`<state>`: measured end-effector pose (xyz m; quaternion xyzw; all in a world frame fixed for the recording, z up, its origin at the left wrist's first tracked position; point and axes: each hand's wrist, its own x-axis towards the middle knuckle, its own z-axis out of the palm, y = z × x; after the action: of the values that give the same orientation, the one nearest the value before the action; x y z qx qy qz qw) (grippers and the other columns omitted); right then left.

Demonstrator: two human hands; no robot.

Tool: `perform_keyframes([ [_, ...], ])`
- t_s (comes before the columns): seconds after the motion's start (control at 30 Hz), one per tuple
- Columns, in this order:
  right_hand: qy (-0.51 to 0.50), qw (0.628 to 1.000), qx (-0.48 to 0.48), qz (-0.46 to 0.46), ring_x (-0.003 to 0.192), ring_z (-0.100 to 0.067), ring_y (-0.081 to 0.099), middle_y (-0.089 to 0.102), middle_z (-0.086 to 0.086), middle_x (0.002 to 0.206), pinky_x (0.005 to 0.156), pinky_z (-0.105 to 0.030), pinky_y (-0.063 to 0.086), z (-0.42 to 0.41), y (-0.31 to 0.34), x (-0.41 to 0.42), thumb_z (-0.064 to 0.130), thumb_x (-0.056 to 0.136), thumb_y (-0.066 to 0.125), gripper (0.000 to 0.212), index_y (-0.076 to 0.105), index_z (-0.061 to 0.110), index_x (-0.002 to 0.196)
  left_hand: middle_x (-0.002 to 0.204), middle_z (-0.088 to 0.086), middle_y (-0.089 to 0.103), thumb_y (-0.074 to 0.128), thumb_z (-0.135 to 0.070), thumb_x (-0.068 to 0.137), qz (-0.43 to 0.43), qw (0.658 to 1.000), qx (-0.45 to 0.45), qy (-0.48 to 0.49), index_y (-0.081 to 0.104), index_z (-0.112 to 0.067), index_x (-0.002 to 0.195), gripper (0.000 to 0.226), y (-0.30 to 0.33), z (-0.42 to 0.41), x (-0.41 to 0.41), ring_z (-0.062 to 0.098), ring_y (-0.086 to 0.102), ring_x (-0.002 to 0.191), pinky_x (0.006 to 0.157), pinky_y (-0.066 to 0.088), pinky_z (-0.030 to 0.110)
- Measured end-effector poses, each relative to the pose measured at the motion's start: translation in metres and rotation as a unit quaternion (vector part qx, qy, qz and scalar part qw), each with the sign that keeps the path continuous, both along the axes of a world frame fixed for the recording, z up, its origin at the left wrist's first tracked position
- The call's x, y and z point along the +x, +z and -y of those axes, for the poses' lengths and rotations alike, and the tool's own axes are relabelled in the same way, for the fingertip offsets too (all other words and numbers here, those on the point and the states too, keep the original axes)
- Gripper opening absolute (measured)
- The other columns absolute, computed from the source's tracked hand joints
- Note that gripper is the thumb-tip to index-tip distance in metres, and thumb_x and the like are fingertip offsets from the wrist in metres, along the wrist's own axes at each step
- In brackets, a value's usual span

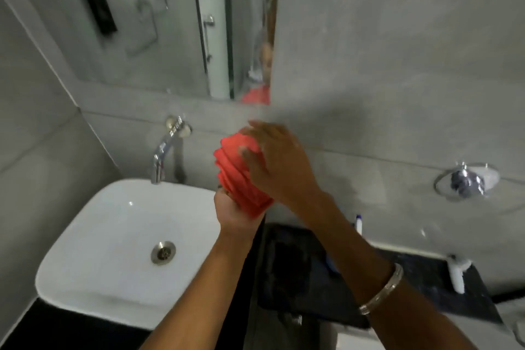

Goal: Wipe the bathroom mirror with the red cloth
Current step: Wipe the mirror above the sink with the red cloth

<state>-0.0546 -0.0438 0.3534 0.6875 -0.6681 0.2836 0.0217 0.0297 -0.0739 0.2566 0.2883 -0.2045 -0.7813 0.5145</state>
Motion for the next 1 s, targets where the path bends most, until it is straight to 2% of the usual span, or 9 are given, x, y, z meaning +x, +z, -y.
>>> perform_keyframes([
  [0.13, 0.109, 0.992, 0.040, -0.056, 0.154, -0.016, 0.026, 0.037, 0.002, 0.164, 0.125, -0.042, 0.019, 0.027, 0.054, 0.000, 0.043, 0.106, 0.037, 0.055, 0.038, 0.023, 0.157, 0.115, 0.009, 0.079, 0.039, -0.036, 0.098, -0.193, 0.976, -0.010, -0.104, 0.082, -0.019, 0.109, 0.048, 0.080, 0.028, 0.011, 0.026, 0.077, 0.104, 0.077, 0.065, 0.042],
  [0.43, 0.257, 0.949, 0.002, 0.181, 0.148, 0.022, 0.004, 0.011, 0.048, 0.157, 0.124, -0.022, 0.004, 0.047, 0.213, 0.010, 0.083, 0.090, 0.021, 0.070, 0.018, 0.057, 0.155, 0.115, 0.012, 0.079, 0.077, -0.029, 0.071, -0.233, 0.943, -0.233, -0.051, 0.078, -0.009, 0.116, 0.049, 0.263, 0.055, 0.012, 0.024, 0.078, 0.101, 0.079, 0.066, 0.040],
  [0.53, 0.199, 0.975, -0.068, 0.070, 0.157, 0.000, 0.012, 0.012, 0.030, 0.166, 0.130, -0.042, 0.011, 0.063, 0.270, 0.010, 0.084, 0.088, 0.010, 0.071, 0.018, 0.058, 0.154, 0.108, 0.009, 0.081, 0.059, -0.040, 0.084, -0.324, 0.910, -0.260, 0.007, 0.084, -0.015, 0.100, 0.039, 0.321, 0.065, 0.005, 0.025, 0.078, 0.099, 0.082, 0.065, 0.041],
  [0.63, 0.074, 0.966, -0.244, -0.041, 0.155, -0.002, -0.010, -0.001, 0.023, 0.167, 0.129, -0.041, 0.001, 0.079, 0.327, -0.016, 0.072, 0.098, 0.007, 0.059, 0.017, 0.056, 0.154, 0.071, -0.005, 0.078, 0.045, -0.041, 0.100, -0.320, 0.893, -0.295, 0.116, 0.082, -0.025, 0.073, 0.049, 0.374, 0.089, -0.006, 0.011, 0.077, 0.069, 0.061, 0.063, 0.029],
  [0.77, -0.092, 0.916, -0.372, -0.118, 0.156, -0.013, -0.014, -0.001, 0.005, 0.171, 0.130, -0.043, -0.002, 0.099, 0.399, -0.082, 0.057, 0.103, 0.013, 0.065, 0.025, 0.029, 0.160, 0.084, -0.003, 0.069, 0.041, -0.045, 0.106, -0.088, 0.896, -0.369, 0.231, 0.058, -0.011, 0.109, 0.038, 0.451, 0.127, -0.014, 0.009, 0.068, 0.067, 0.071, 0.063, 0.032],
  [0.83, -0.143, 0.907, -0.357, -0.174, 0.156, -0.017, -0.018, -0.007, 0.000, 0.171, 0.130, -0.042, -0.006, 0.110, 0.416, -0.114, 0.055, 0.103, 0.012, 0.067, 0.020, 0.025, 0.162, 0.112, 0.014, 0.065, 0.038, -0.043, 0.108, 0.168, 0.832, -0.435, 0.300, 0.056, -0.001, 0.124, 0.048, 0.477, 0.155, -0.023, 0.013, 0.066, 0.087, 0.093, 0.057, 0.038],
  [0.9, -0.170, 0.888, -0.356, -0.235, 0.158, -0.019, -0.018, -0.010, -0.002, 0.172, 0.131, -0.044, -0.005, 0.125, 0.415, -0.136, 0.055, 0.104, 0.012, 0.066, 0.009, 0.026, 0.164, 0.163, 0.021, 0.033, 0.027, -0.048, 0.108, 0.448, 0.643, -0.489, 0.384, 0.040, -0.008, 0.151, 0.060, 0.490, 0.180, -0.031, 0.035, 0.038, 0.148, 0.130, 0.018, 0.050],
  [0.93, -0.179, 0.872, -0.370, -0.265, 0.159, -0.020, -0.016, -0.009, -0.002, 0.172, 0.131, -0.043, -0.006, 0.132, 0.412, -0.143, 0.056, 0.105, 0.013, 0.066, 0.004, 0.026, 0.164, 0.173, 0.016, 0.002, 0.020, -0.053, 0.107, 0.517, 0.553, -0.503, 0.417, 0.013, -0.013, 0.163, 0.069, 0.494, 0.190, -0.035, 0.036, 0.006, 0.160, 0.131, 0.000, 0.051],
  [1.0, -0.192, 0.847, -0.400, -0.293, 0.160, -0.019, -0.012, -0.006, -0.002, 0.173, 0.129, -0.039, -0.010, 0.142, 0.408, -0.149, 0.056, 0.106, 0.014, 0.067, 0.001, 0.026, 0.164, 0.169, 0.010, -0.023, 0.010, -0.060, 0.103, 0.540, 0.481, -0.520, 0.455, -0.021, -0.023, 0.157, 0.073, 0.503, 0.203, -0.041, 0.034, -0.017, 0.158, 0.129, -0.007, 0.055],
])
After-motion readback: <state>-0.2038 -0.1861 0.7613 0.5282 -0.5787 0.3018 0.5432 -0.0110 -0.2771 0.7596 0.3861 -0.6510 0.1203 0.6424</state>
